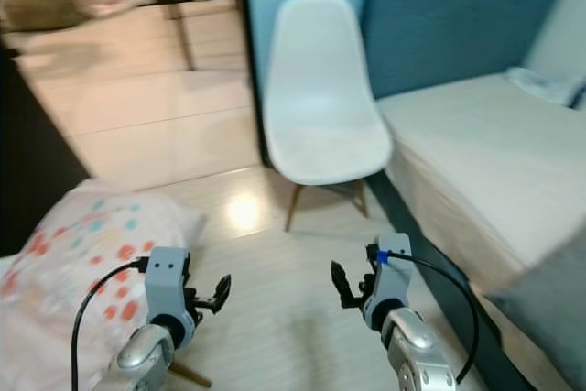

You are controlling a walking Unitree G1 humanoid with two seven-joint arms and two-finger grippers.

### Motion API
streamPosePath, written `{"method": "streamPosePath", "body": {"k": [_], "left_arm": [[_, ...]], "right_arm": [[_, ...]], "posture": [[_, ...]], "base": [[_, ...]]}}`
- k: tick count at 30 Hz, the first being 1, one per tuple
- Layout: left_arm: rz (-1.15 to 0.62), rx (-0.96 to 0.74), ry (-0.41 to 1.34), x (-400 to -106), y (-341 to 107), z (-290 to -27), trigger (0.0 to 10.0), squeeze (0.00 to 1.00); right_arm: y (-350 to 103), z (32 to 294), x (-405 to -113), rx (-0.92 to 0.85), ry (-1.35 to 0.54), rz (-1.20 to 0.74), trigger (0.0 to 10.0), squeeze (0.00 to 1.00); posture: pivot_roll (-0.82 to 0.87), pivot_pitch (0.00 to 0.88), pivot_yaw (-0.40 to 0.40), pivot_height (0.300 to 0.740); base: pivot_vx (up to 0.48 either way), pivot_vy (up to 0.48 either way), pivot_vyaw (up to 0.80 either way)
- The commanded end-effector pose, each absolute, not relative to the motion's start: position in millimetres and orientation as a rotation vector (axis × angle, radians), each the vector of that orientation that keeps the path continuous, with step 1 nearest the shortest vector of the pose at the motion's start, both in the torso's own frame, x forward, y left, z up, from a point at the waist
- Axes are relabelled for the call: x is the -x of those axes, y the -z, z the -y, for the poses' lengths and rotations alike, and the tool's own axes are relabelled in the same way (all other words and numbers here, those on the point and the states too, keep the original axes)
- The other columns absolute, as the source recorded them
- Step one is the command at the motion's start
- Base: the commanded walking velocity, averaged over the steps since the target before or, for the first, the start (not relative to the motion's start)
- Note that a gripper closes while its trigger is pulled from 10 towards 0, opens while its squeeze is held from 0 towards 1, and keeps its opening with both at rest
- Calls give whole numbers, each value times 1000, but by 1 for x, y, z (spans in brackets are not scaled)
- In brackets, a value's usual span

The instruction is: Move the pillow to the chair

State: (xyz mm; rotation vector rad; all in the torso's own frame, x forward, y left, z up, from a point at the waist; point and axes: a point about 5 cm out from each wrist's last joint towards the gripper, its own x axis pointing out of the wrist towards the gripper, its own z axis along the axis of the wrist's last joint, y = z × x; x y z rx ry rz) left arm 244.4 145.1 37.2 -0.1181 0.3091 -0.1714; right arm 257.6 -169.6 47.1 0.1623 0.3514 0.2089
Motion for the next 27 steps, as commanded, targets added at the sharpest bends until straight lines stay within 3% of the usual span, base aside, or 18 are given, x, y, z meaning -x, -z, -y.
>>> {"method": "streamPosePath", "body": {"k": [1, 27], "left_arm": [[-316, 119, 178, -242, -34, -147, 10000, 0], [-298, 124, 201, -242, -35, -146, 10000, 0]], "right_arm": [[-43, 168, -255, -182, -203, -372, 10000, 0], [-44, 171, -254, -202, -170, -365, 10000, 0]], "posture": [[-69, 100, 22, 740], [-71, 103, 24, 740]], "base": [[0, 0, -725], [0, 0, -725]]}}
